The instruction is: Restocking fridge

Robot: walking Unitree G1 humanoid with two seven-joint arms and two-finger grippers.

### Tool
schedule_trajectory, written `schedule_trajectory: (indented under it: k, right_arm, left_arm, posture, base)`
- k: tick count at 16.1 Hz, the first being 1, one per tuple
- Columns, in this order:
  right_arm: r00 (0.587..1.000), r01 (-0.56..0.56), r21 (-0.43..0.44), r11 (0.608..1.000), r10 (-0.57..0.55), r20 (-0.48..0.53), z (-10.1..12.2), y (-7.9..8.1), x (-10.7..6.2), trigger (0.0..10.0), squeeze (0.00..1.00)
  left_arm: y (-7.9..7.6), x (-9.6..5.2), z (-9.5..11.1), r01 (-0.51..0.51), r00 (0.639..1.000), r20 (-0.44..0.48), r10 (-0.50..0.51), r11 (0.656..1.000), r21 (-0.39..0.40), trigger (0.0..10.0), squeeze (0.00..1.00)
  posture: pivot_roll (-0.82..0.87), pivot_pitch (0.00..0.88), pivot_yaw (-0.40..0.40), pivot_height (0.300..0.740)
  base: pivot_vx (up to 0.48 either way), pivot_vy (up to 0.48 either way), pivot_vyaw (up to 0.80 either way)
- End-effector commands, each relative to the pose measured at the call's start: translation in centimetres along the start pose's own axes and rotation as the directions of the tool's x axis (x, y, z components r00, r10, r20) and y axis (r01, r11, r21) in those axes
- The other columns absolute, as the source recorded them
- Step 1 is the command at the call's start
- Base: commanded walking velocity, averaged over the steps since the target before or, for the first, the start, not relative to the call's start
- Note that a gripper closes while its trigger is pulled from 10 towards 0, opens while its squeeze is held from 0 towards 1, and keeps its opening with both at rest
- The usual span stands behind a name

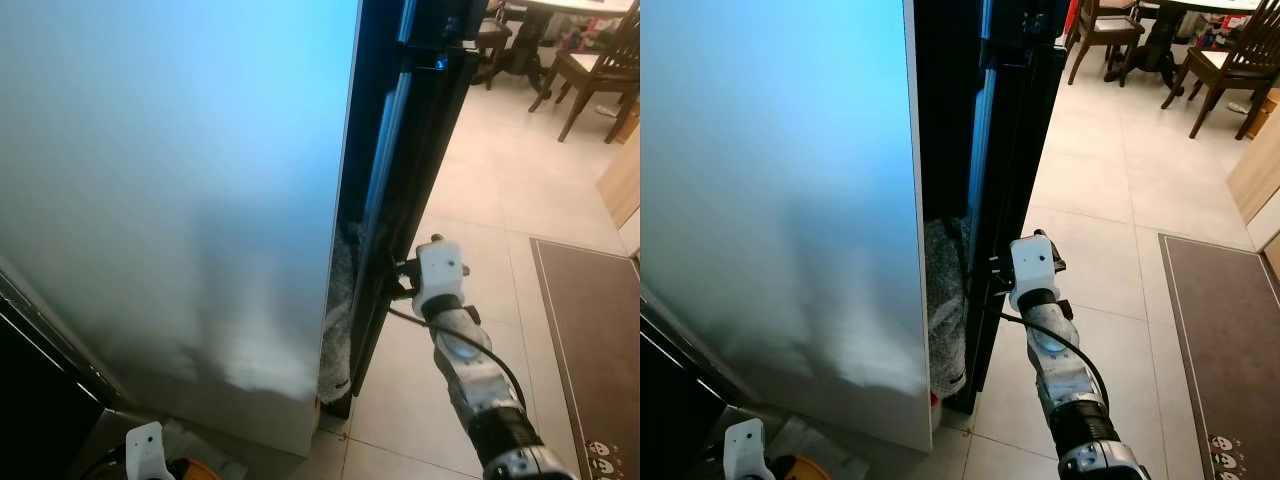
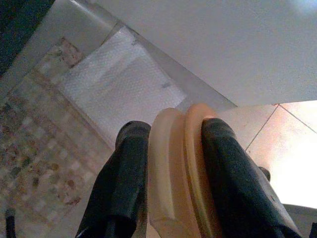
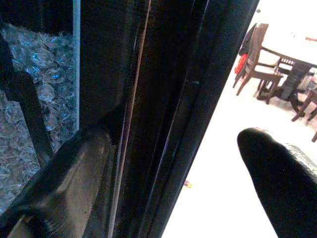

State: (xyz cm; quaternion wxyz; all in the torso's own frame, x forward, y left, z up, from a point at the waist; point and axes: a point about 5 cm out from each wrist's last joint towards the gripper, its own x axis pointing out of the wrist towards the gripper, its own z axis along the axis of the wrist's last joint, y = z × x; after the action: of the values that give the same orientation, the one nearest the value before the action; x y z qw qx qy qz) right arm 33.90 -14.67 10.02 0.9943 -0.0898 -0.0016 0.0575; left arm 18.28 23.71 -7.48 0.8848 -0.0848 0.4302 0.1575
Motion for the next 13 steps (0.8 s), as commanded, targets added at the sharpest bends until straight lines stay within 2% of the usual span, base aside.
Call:
schedule_trajectory:
  k: [1, 3, 6, 7, 9, 13]
  right_arm:
    - [1.0, -0.015, 0.003, 1.0, 0.015, 0.02, 1.1, 0.0, 0.8, 10.0, 0.0]
    - [1.0, -0.021, -0.01, 1.0, 0.021, 0.018, 1.4, 0.1, 1.3, 10.0, 0.0]
    - [0.998, 0.06, -0.007, 0.998, -0.06, 0.026, 1.5, -1.0, 1.3, 10.0, 0.0]
    - [0.994, 0.111, -0.017, 0.994, -0.11, 0.022, 1.3, -1.8, 1.1, 10.0, 0.0]
    - [0.959, 0.282, -0.035, 0.959, -0.283, -0.002, 0.4, -5.0, 0.1, 10.0, 0.0]
    - [0.895, 0.437, -0.087, 0.895, -0.442, -0.059, -1.3, -8.6, -1.9, 10.0, 0.0]
  left_arm:
    - [0.0, 0.0, -0.3, -0.006, 1.0, -0.016, 0.006, 1.0, -0.017, 10.0, 0.0]
    - [-0.1, 0.0, -0.3, -0.004, 1.0, -0.016, 0.004, 1.0, -0.02, 10.0, 0.0]
    - [-0.2, 0.0, -0.3, -0.003, 1.0, -0.017, 0.003, 1.0, -0.023, 10.0, 0.0]
    - [-0.2, 0.0, -0.3, -0.003, 1.0, -0.017, 0.002, 1.0, -0.022, 10.0, 0.0]
    - [-0.2, 0.0, -0.3, -0.002, 1.0, -0.019, 0.001, 1.0, -0.018, 10.0, 0.0]
    - [-0.2, 0.0, -0.3, 0.0, 1.0, -0.02, 0.0, 1.0, -0.017, 10.0, 0.0]
  posture:
    - [-0.11, 0.0, -0.024, 0.74]
    - [-0.1, 0.0, -0.027, 0.74]
    - [-0.1, 0.0, -0.028, 0.74]
    - [-0.11, 0.0, -0.027, 0.74]
    - [-0.11, 0.0, -0.024, 0.74]
    - [-0.12, 0.0, -0.026, 0.74]
  base:
    - [0.0, 0.0, 0.0]
    - [0.0, 0.0, 0.0]
    - [0.0, 0.0, 0.0]
    - [0.0, 0.0, 0.0]
    - [0.0, 0.0, 0.0]
    - [0.0, 0.0, 0.0]
